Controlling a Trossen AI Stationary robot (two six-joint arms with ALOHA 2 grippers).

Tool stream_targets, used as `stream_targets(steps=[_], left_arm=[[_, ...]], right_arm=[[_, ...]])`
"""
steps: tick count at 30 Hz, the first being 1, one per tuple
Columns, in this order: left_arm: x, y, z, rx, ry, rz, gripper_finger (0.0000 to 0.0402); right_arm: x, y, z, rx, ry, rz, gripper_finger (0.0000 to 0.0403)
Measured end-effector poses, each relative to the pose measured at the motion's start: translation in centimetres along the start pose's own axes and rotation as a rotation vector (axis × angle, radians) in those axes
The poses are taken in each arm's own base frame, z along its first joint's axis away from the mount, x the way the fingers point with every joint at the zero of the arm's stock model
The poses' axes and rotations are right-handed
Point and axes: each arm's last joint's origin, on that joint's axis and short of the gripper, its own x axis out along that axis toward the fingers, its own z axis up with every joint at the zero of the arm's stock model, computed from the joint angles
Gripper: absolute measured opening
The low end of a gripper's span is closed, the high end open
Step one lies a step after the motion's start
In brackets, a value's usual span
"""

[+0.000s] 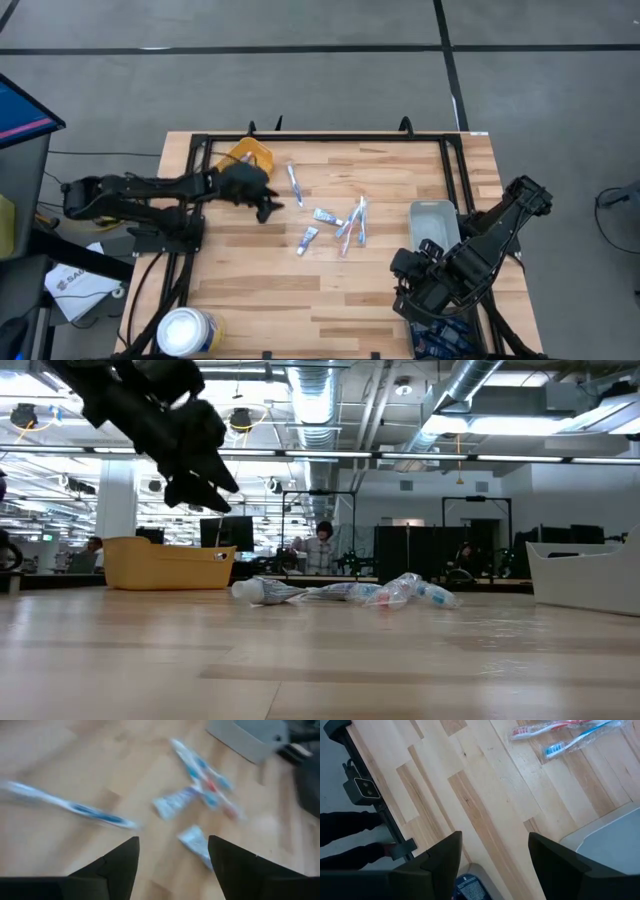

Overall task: Pick & Place Travel size toiletries
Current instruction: Put the white toothpaste into the yellow bin

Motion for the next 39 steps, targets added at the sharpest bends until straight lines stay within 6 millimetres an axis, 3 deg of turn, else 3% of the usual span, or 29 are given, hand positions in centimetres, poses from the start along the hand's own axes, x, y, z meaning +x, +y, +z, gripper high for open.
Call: stream_targets(steps=[6,12,21,31,39], left_arm=[[0.5,-5.4,-3.3,0.035,0.052,-0.031,0.0215],[1.4,-8.8,-6.5,0.018,0.098,0.001,0.0205],[5.6,-12.7,-6.6,0.078,0.180,0.045,0.0188],[9.1,-13.0,-5.5,0.046,0.226,0.229,0.0162],[9.9,-12.7,-6.0,-0.009,0.233,0.260,0.0159]], right_arm=[[0.0,0.0,0.0,0.000,0.000,0.000,0.0221],[0.0,0.0,0.0,0.000,-0.001,0.000,0.0221],[0.0,0.2,0.1,0.005,-0.006,0.015,0.0221],[0.0,0.2,0.0,0.003,-0.007,0.016,0.0221],[0.0,0.2,0.0,0.003,-0.007,0.018,0.0221]])
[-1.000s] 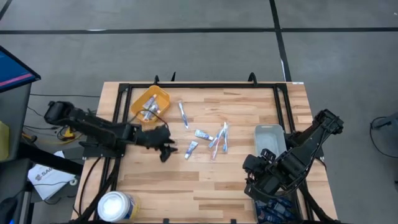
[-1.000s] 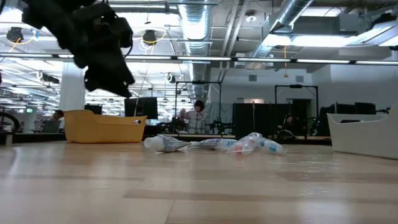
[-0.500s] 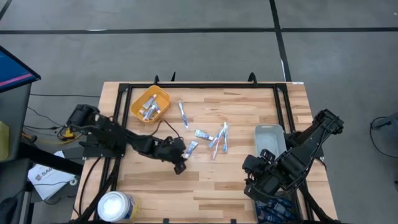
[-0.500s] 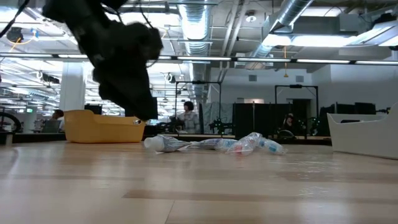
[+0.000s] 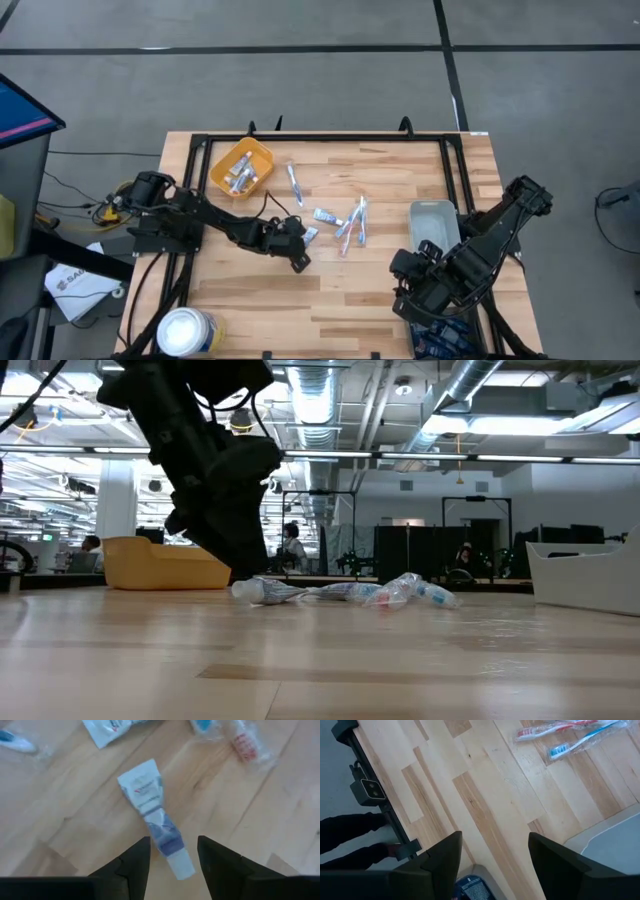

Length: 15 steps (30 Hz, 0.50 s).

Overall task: Pick & Place Travel size toiletries
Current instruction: Put the white toothpaste into the yellow bin

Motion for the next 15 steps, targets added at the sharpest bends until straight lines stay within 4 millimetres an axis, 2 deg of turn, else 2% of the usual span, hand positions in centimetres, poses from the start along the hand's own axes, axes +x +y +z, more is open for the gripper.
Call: stream_targets(steps=[11,15], left_arm=[[0.6,-0.2,-0.6,0.004,0.005,0.017,0.0159],[1.7,-0.2,-1.2,0.010,0.033,0.034,0.0159]], right_arm=[[0.0,0.0,0.0,-0.025,-0.002,0.004,0.0221],[0.0,0.0,0.0,-0.025,-0.001,0.004,0.0221]])
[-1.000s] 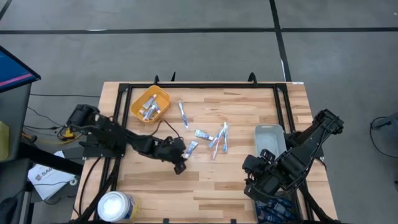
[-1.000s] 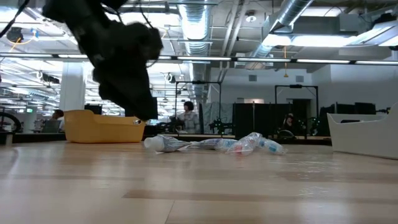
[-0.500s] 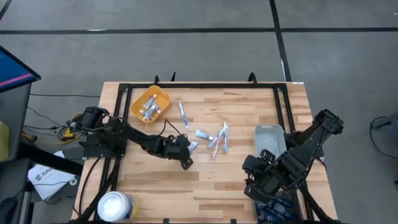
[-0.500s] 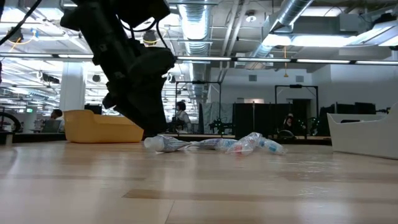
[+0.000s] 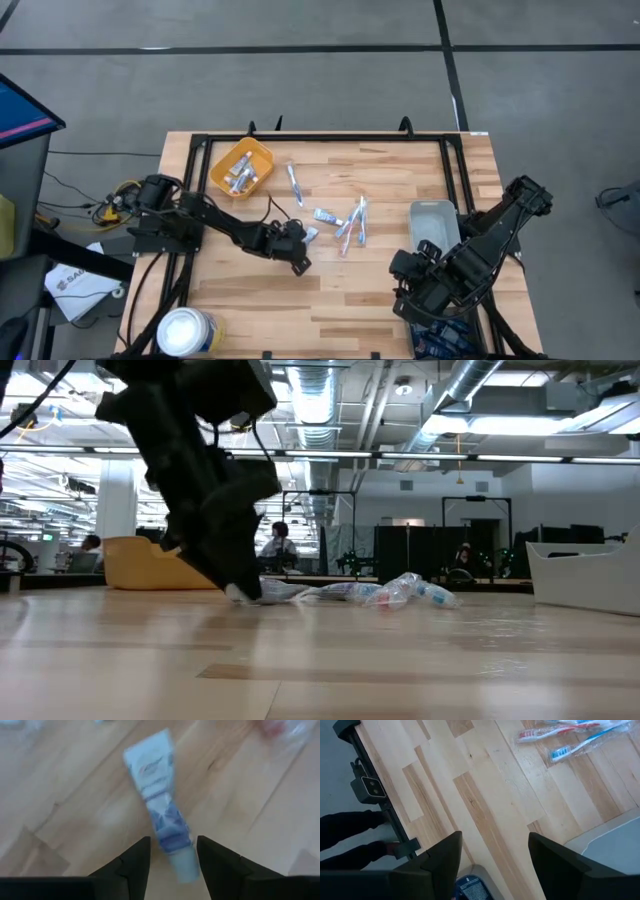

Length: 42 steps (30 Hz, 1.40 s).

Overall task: Pick & Place Travel size toiletries
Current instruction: Put the white toothpaste into the yellow bin

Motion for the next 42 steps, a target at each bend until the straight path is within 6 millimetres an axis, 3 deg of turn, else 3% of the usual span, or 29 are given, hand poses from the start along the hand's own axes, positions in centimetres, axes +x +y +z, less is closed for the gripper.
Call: stream_targets(steps=[9,17,23,28,34,42], left_arm=[[0.7,0.0,-0.2,0.006,-0.013,0.028,0.0153],[0.7,0.3,0.1,0.001,0.014,0.010,0.0052],[0.7,0.4,0.3,-0.007,0.022,0.001,0.0052],[-1.2,1.0,1.9,-0.035,-0.030,-0.021,0.0052],[-5.9,4.9,5.9,-0.038,-0.219,0.130,0.0052],[-11.2,13.9,9.6,-0.166,-0.343,0.436,0.0052]], right_arm=[[0.0,0.0,0.0,0.000,0.000,0.000,0.0221],[0.0,0.0,0.0,-0.017,0.000,0.000,0.0221],[0.0,0.0,0.0,-0.027,0.000,-0.001,0.0221],[0.0,0.0,0.0,-0.027,0.001,-0.002,0.0221],[0.0,0.0,0.0,-0.028,0.002,-0.004,0.0221],[0.0,0.0,0.0,-0.027,0.001,-0.003,0.0221]])
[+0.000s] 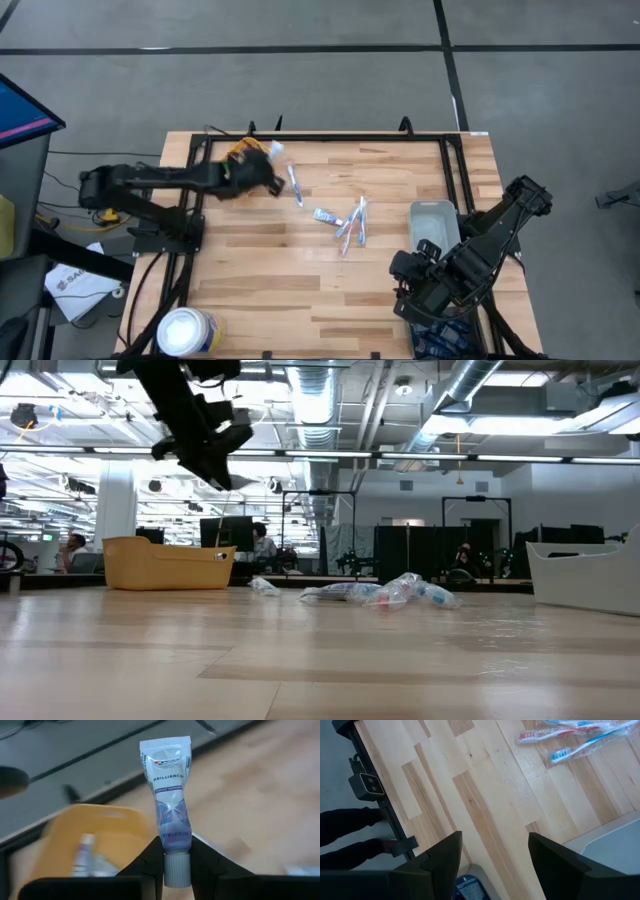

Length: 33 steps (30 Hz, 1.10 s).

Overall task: Pick & Place Travel size toiletries
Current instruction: Put the white toothpaste into the yellow bin

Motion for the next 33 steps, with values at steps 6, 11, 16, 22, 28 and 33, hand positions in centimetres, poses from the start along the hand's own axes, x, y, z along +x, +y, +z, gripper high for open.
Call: stream_targets(steps=[6,11,16,22,28,33], left_arm=[[1.8,5.0,-0.1,-0.115,0.068,0.079,0.0055],[3.3,6.1,-2.5,-0.134,0.182,0.061,0.0057],[4.1,6.4,-4.9,-0.135,0.240,0.090,0.0062],[4.5,6.5,-5.9,-0.129,0.250,0.095,0.0111],[4.6,6.1,-5.4,-0.099,0.218,0.019,0.0197],[4.7,5.5,-4.9,-0.099,0.209,-0.109,0.0255]], right_arm=[[0.0,0.0,0.1,0.003,-0.001,0.001,0.0221],[0.0,0.0,0.1,0.004,-0.001,0.002,0.0221],[0.0,0.0,0.1,0.006,-0.002,0.003,0.0221],[0.0,0.0,0.1,0.008,-0.003,0.003,0.0221],[0.2,-0.2,0.5,0.019,-0.004,-0.001,0.0221],[0.2,-0.3,0.7,0.018,-0.005,-0.005,0.0221]])
